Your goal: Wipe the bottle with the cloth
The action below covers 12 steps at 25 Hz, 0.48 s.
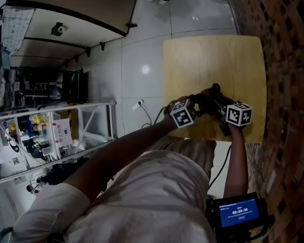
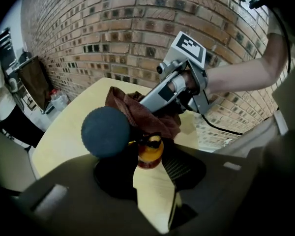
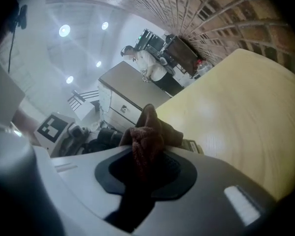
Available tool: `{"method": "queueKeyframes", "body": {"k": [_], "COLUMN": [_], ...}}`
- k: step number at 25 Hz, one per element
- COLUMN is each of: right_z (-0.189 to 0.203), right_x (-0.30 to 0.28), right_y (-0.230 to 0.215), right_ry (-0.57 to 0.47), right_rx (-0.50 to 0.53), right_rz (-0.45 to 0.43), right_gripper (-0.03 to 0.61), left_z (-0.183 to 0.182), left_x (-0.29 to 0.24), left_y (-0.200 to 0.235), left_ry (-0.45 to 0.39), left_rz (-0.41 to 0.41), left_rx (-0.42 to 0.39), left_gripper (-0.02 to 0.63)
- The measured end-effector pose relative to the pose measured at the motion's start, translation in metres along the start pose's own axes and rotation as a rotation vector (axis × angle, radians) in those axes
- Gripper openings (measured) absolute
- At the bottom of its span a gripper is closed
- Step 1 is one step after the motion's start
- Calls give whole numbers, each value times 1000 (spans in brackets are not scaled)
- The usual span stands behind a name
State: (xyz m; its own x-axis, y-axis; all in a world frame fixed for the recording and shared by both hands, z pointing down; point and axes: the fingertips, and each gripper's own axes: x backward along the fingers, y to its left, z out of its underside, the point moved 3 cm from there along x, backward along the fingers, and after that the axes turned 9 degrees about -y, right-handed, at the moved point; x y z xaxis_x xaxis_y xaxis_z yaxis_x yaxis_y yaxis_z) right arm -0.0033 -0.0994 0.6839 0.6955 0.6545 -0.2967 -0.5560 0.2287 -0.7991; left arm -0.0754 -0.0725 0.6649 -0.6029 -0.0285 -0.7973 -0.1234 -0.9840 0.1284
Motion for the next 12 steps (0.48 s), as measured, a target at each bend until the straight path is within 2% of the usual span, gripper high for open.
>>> {"method": "queueKeyframes", "body": {"k": [7,12], "right_z": [21,56], "right_x": [-3,-24], "right_y": [-39,-58], "right_ry": [67,255], "right_rx": [-84,-76], "right_rz": [115,236], "right_gripper": [77,77], "left_z": [0,-6], "left_x": [0,1], "left_y": [-11,-13], "left_ry": [16,17], "left_rz": [15,13], "left_rx": [-62,-81], "left_gripper": [171,170]}}
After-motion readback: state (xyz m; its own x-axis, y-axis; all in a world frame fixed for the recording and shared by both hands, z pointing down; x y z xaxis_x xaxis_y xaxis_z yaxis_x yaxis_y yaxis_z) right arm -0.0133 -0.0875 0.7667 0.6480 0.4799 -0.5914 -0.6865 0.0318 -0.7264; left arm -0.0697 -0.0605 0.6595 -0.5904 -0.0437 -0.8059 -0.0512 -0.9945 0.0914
